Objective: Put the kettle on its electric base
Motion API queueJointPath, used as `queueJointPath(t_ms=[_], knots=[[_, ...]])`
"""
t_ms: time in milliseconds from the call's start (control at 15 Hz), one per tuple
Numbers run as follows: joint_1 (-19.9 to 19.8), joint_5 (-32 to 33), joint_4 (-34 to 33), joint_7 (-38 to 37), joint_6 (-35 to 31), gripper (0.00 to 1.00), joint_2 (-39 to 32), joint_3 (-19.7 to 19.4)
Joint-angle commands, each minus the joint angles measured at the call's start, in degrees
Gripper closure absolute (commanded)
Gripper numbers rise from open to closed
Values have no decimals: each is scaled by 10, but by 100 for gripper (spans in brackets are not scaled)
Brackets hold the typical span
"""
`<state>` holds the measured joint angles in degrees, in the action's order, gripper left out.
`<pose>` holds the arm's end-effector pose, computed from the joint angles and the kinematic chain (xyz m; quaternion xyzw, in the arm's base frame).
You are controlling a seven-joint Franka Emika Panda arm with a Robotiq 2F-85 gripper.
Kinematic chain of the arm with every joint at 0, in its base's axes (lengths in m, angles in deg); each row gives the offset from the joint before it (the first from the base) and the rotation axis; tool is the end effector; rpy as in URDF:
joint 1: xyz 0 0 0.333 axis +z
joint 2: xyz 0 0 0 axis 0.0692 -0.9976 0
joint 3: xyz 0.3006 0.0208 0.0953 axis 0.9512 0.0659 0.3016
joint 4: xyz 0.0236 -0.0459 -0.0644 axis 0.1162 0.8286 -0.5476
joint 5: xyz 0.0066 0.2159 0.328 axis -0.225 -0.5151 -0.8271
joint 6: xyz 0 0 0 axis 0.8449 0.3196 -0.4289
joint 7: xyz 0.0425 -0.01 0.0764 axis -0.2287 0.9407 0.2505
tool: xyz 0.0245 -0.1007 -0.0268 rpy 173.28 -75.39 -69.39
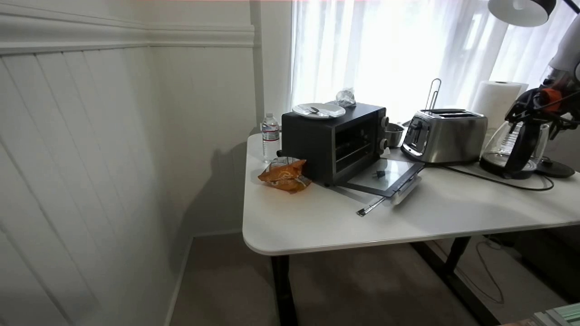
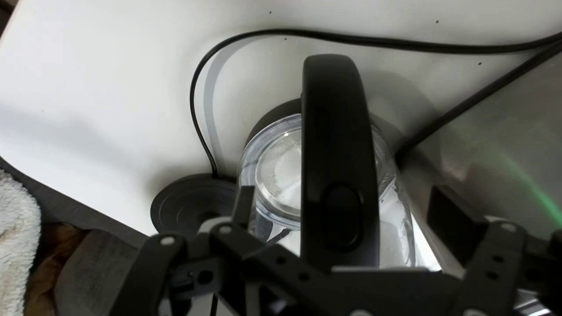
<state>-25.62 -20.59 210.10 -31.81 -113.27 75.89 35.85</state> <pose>0.4332 -0.1340 0.2974 0.9008 -0.3929 0.1712 0.0706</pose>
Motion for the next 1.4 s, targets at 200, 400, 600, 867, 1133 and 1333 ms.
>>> queueJointPath(t_ms=[200, 400, 600, 867, 1133, 1333], knots=[[-15, 67, -30, -59, -11, 43, -37, -5], [-14, 79, -37, -71, -14, 61, -47, -10], [-12, 85, -42, -80, -20, 63, -53, -12], [-12, 98, -43, -95, -21, 73, -53, -13], [-11, 101, -42, -102, -21, 83, -40, -12], [-11, 103, -41, -105, -25, 83, -27, -12]])
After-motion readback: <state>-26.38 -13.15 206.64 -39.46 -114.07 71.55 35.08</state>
